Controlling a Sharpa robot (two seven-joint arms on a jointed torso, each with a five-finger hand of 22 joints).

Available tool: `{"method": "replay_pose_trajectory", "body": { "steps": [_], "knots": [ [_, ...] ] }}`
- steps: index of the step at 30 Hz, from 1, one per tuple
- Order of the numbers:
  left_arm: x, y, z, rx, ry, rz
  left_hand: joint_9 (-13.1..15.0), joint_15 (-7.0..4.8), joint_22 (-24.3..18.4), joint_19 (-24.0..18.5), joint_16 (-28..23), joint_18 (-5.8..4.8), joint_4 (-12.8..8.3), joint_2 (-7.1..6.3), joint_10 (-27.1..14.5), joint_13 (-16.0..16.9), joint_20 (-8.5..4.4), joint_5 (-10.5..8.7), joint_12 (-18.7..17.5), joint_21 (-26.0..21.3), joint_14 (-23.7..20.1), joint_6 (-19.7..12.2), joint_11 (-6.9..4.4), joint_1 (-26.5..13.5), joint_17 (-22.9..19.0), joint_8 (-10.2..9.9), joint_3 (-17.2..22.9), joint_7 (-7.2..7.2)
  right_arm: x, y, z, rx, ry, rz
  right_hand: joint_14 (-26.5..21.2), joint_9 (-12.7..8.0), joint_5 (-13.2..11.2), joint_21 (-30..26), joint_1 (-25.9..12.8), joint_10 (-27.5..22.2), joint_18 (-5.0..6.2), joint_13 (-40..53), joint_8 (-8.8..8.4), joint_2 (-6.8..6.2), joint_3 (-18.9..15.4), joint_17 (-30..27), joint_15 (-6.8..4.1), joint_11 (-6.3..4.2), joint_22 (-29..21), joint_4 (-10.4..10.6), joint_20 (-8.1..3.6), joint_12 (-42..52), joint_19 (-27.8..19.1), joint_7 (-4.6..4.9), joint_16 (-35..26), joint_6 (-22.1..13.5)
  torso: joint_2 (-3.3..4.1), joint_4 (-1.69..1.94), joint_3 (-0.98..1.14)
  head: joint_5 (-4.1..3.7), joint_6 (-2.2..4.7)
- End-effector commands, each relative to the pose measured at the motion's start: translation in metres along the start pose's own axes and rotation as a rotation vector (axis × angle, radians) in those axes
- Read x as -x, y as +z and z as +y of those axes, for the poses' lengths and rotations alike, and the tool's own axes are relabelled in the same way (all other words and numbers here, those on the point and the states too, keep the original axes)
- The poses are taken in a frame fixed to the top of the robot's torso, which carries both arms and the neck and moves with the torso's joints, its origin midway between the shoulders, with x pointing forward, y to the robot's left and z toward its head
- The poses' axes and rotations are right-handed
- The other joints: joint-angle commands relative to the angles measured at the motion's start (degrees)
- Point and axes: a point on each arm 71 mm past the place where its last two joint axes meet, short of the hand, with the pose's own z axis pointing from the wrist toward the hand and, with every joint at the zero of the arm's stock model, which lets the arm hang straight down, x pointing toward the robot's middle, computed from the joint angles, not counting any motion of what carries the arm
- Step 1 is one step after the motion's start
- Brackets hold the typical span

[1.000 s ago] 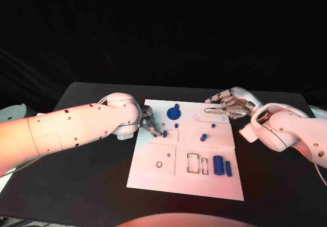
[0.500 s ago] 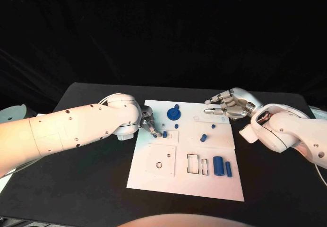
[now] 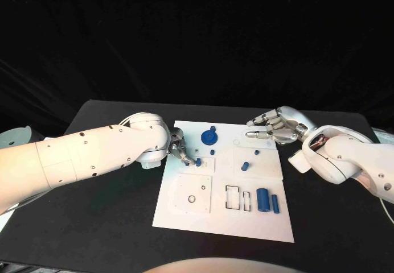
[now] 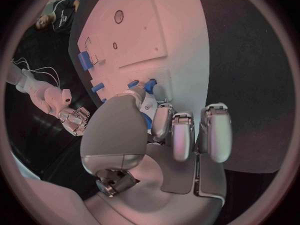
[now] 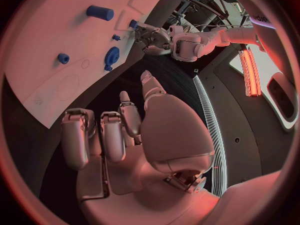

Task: Assemble the parts on the task board

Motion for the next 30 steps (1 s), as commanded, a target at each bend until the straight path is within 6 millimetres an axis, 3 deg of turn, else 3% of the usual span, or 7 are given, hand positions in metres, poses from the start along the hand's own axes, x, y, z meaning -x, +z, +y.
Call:
{"method": "replay_pose_trajectory", "body": {
  "steps": [1,16,30],
  "knots": [
    [-0.0083,0.0033,0.0054,0.045,0.012,0.039,0.06,-0.41,9.93,3.32,0.18,-0.37,0.07,-0.25,0.49,0.15,-0.5,-0.09,0.42,0.42,5.84,-0.05,0.01,-1.54,15.07,-0.21,-0.74,0.13,-0.0016,-0.0003,0.0007,0.006,0.0,0.016,4.42,0.07,0.38,-0.11,0.0,-0.05,0.7,0.45,0.2,0.75,-0.22,8.47,-0.17,-0.37,2.48,-0.02,-0.18,-0.21,-0.33,0.06,-0.33,0.46,0.0,0.03,0.0,-0.04,-0.02],
    [-0.0071,0.0015,0.0071,0.043,-0.005,0.047,0.06,-0.48,10.51,3.63,0.18,-0.52,0.12,0.49,0.7,0.28,-0.54,-0.06,0.59,0.87,5.84,0.33,-0.09,-4.08,15.07,-0.28,-1.79,0.0,-0.0013,-0.0005,0.0004,0.006,-0.001,0.016,4.42,0.07,0.38,-0.11,0.0,-0.05,0.7,0.45,0.2,0.75,-0.22,8.47,-0.17,-0.37,2.48,-0.02,-0.18,-0.21,-0.33,0.06,-0.33,0.46,-0.01,0.06,-0.04,-0.21,-0.06],
    [-0.0086,0.0017,0.0089,0.046,0.013,0.083,0.13,-0.51,10.7,3.73,0.18,-0.57,0.0,-0.53,0.75,0.22,-0.55,-0.07,0.56,1.01,5.84,0.47,-0.15,-4.29,15.07,-0.23,-2.35,-0.08,-0.0013,-0.0004,0.0003,0.005,-0.001,0.017,4.4,0.09,0.41,-0.16,0.11,-0.09,0.71,0.37,0.17,0.82,-0.4,8.36,-0.18,-0.38,2.41,-0.1,-0.19,-0.29,-0.37,0.06,-0.42,0.43,-0.03,0.08,-0.02,-0.12,-0.15]
  ]
}}
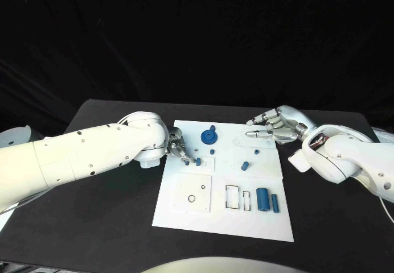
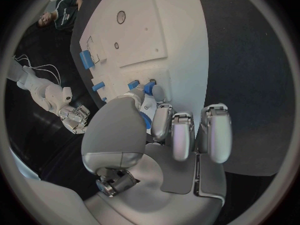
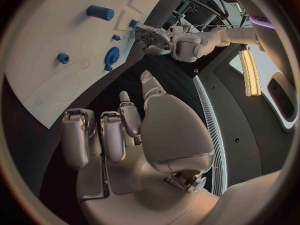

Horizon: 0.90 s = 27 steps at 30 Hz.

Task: Assemble the parts on the task board

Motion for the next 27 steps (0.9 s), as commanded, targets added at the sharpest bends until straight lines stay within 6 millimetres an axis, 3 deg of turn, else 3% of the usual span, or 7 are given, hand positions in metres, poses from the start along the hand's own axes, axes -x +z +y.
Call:
{"method": "replay_pose_trajectory", "body": {
  "steps": [1,10,15,20,27],
  "knots": [
    [-0.0095,0.0026,0.0064,0.047,0.031,0.067,0.1,-0.31,10.68,3.75,0.18,-0.58,0.06,-0.52,0.34,-0.04,-0.55,-0.07,0.33,0.36,6.05,0.42,-0.15,-0.11,15.08,0.07,-0.44,0.05,-0.0017,0.0,0.0006,0.006,-0.001,0.016,4.4,0.05,0.17,-0.16,-0.19,-0.09,0.71,0.41,0.17,0.52,-0.25,8.37,-0.18,-0.38,2.37,0.05,-0.19,-0.3,-0.37,0.06,-0.2,0.43,-0.01,-0.01,0.02,0.04,-0.01],
    [-0.0093,0.0028,0.0073,0.049,0.02,0.07,0.13,-0.33,10.54,3.67,0.18,-0.54,0.03,0.06,0.39,0.0,-0.57,-0.06,0.37,0.24,6.05,0.54,-0.19,-0.09,15.08,0.08,-0.31,-0.02,-0.0017,0.0,0.0006,0.006,-0.001,0.016,4.4,0.05,0.17,-0.16,-0.19,-0.09,0.71,0.41,0.17,0.52,-0.25,8.37,-0.18,-0.38,2.37,0.05,-0.19,-0.3,-0.37,0.06,-0.2,0.43,0.02,-0.01,0.03,0.04,-0.03],
    [-0.0095,0.0027,0.0076,0.048,0.019,0.073,0.16,-0.33,10.62,3.71,0.18,-0.56,0.13,-0.74,0.41,0.01,-0.58,-0.08,0.38,0.29,6.05,0.49,-0.14,-0.76,15.08,0.03,-1.25,0.06,-0.0017,0.0,0.0006,0.006,-0.001,0.016,4.4,0.05,0.17,-0.16,-0.19,-0.09,0.71,0.41,0.17,0.52,-0.25,8.37,-0.18,-0.38,2.37,0.05,-0.19,-0.3,-0.37,0.06,-0.2,0.43,0.01,0.0,0.04,0.09,-0.11],
    [-0.0098,0.0026,0.0075,0.046,0.017,0.078,0.23,-0.32,10.79,3.79,0.18,-0.6,0.17,-1.36,0.43,-0.01,-0.58,-0.08,0.38,0.4,6.05,0.61,-0.16,-2.27,15.08,0.02,-3.76,0.02,-0.0018,0.0,0.0007,0.006,-0.001,0.016,4.4,0.05,0.17,-0.16,-0.19,-0.09,0.71,0.41,0.17,0.52,-0.25,8.37,-0.18,-0.38,2.37,0.05,-0.19,-0.3,-0.37,0.06,-0.2,0.43,-0.02,-0.01,0.04,0.1,-0.16],
    [-0.0096,0.0023,0.008,0.045,0.009,0.074,0.37,-0.38,10.86,3.81,0.18,-0.61,0.16,-0.73,0.46,-0.03,-0.62,-0.07,0.38,0.43,6.05,0.63,-0.23,-3.56,15.08,-0.04,-8.39,-0.07,-0.0017,0.0,0.0006,0.006,-0.001,0.016,4.4,0.05,0.17,-0.16,-0.19,-0.09,0.71,0.41,0.17,0.52,-0.25,8.37,-0.18,-0.38,2.37,0.05,-0.19,-0.3,-0.37,0.06,-0.2,0.43,0.0,-0.01,0.04,0.14,-0.18]
  ]
}}
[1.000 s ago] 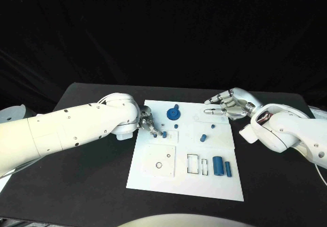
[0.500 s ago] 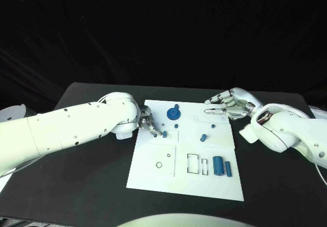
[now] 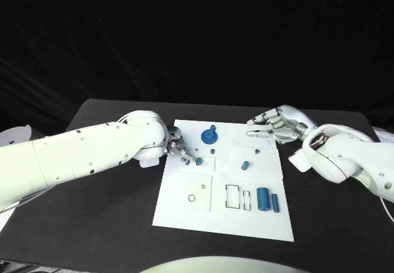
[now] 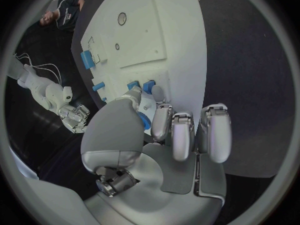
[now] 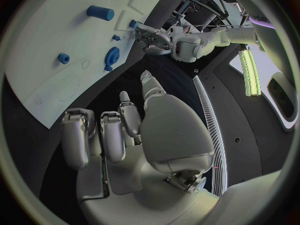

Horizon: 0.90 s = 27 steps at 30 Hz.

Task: Assemble the parts on the task board

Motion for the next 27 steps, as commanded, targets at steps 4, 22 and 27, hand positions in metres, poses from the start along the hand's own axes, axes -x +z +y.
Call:
{"method": "replay_pose_trajectory", "body": {
  "steps": [4,22,27],
  "knots": [
    [-0.01,0.002,0.006,0.041,0.01,0.05,0.13,-0.4,10.89,4.02,0.18,-0.61,0.05,0.44,0.27,-0.04,-0.43,-0.07,0.15,0.2,6.05,0.2,-0.05,-0.58,15.09,-0.07,-1.62,-0.12,-0.002,0.0,0.001,0.006,-0.001,0.015,4.4,0.07,0.17,-0.16,-0.19,-0.09,0.71,0.37,0.17,0.52,-0.25,8.33,-0.18,-0.38,2.39,0.05,-0.19,-0.3,-0.37,0.06,-0.2,0.42,0.01,0.02,0.01,0.07,0.03],
    [-0.006,-0.009,0.013,-0.036,-0.131,-0.019,-2.09,0.37,8.65,2.82,0.18,0.01,0.03,1.52,-1.42,-2.03,0.12,-0.03,-1.72,-1.84,6.05,-2.85,1.13,2.3,15.09,-3.75,0.95,1.39,-0.002,0.0,0.0,0.005,-0.002,0.015,4.4,0.07,0.17,-0.16,-0.19,-0.09,0.71,0.37,0.17,0.52,-0.25,8.33,-0.18,-0.38,2.39,0.05,-0.19,-0.3,-0.37,0.06,-0.2,0.42,-0.02,0.03,0.0,0.0,0.16],
    [-0.007,-0.011,0.014,-0.047,-0.15,-0.021,-2.42,0.46,8.71,2.85,0.18,-0.01,0.07,1.24,-1.41,-1.97,0.24,-0.02,-1.65,-1.8,6.05,-2.68,1.22,1.97,15.09,-4.04,1.27,1.48,-0.002,0.001,0.0,0.005,-0.002,0.015,4.4,0.07,0.17,-0.16,-0.19,-0.09,0.71,0.37,0.17,0.52,-0.25,8.33,-0.18,-0.38,2.39,0.05,-0.19,-0.3,-0.37,0.06,-0.2,0.42,-0.01,-0.03,0.01,0.04,0.2]
  ]
}}
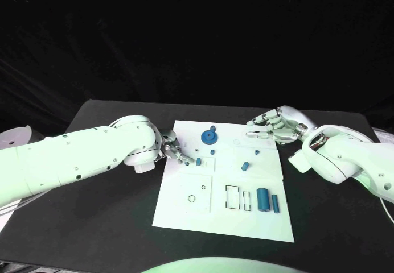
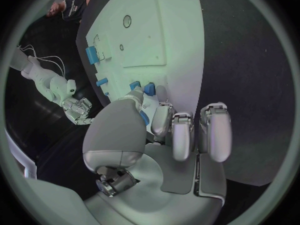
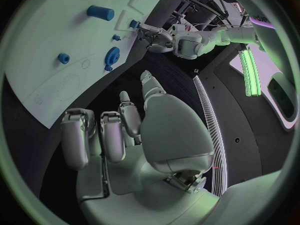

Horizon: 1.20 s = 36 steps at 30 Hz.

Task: Assemble the parts on the task board

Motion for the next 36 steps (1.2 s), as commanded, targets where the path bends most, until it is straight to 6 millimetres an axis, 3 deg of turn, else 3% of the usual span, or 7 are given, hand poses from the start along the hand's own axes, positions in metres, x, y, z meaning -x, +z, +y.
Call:
{"method": "replay_pose_trajectory", "body": {
  "steps": [1,7,21,36],
  "knots": [
    [-0.0006,-0.0016,-0.0028,-0.032,-0.049,-0.007,-0.12,0.47,8.73,2.65,0.18,-0.01,0.08,-0.5,-0.38,0.04,0.46,-0.01,-0.17,-0.23,6.05,0.36,0.21,-0.1,15.09,-0.21,0.4,-0.25,-0.0017,0.0002,0.0005,0.006,-0.001,0.015,4.4,0.08,0.17,-0.16,-0.19,-0.09,0.71,0.39,0.17,0.52,-0.25,8.35,-0.18,-0.38,2.4,0.05,-0.19,-0.3,-0.37,0.06,-0.2,0.42,-0.01,-0.04,0.0,0.03,0.0],
    [-0.0008,-0.0028,-0.0032,-0.041,-0.061,-0.012,-1.13,0.66,8.66,2.63,0.18,0.02,0.03,-0.68,-0.51,-0.09,0.69,0.0,-0.24,-0.33,6.05,0.33,0.43,-0.02,15.09,-1.26,1.93,0.02,-0.0018,0.0004,0.0005,0.006,-0.001,0.016,4.4,0.08,0.17,-0.16,-0.19,-0.09,0.71,0.39,0.17,0.52,-0.25,8.35,-0.18,-0.38,2.4,0.05,-0.19,-0.3,-0.37,0.06,-0.2,0.42,0.0,0.01,0.02,0.08,0.04],
    [-0.0021,-0.002,-0.0033,-0.03,-0.052,0.003,-6.32,1.67,8.3,2.46,0.18,0.13,-0.13,-1.62,-0.91,-0.27,1.68,0.0,-0.31,-0.81,6.05,-0.03,1.71,1.56,15.09,-6.5,5.12,1.5,-0.002,0.0003,0.0004,0.006,-0.001,0.018,4.4,0.08,0.17,-0.16,-0.19,-0.09,0.71,0.39,0.17,0.52,-0.25,8.35,-0.18,-0.38,2.4,0.05,-0.19,-0.3,-0.37,0.06,-0.2,0.42,0.04,-0.07,0.02,0.15,0.11],
    [-0.0033,-0.0003,-0.0041,-0.009,-0.033,0.019,-6.99,1.77,8.47,2.55,0.18,0.09,-0.18,-1.92,-0.9,-0.16,1.78,-0.03,-0.2,-0.69,6.05,0.35,1.77,2.12,15.09,-7.0,5.39,1.59,-0.0023,0.0002,0.0006,0.007,-0.001,0.021,4.42,0.11,0.19,-0.17,-0.11,-0.02,0.7,0.45,0.15,0.63,-0.46,8.42,-0.19,-0.39,2.43,-0.01,-0.2,-0.19,-0.34,0.06,-0.18,0.42,0.03,-0.07,0.0,0.16,0.07]
  ]
}}
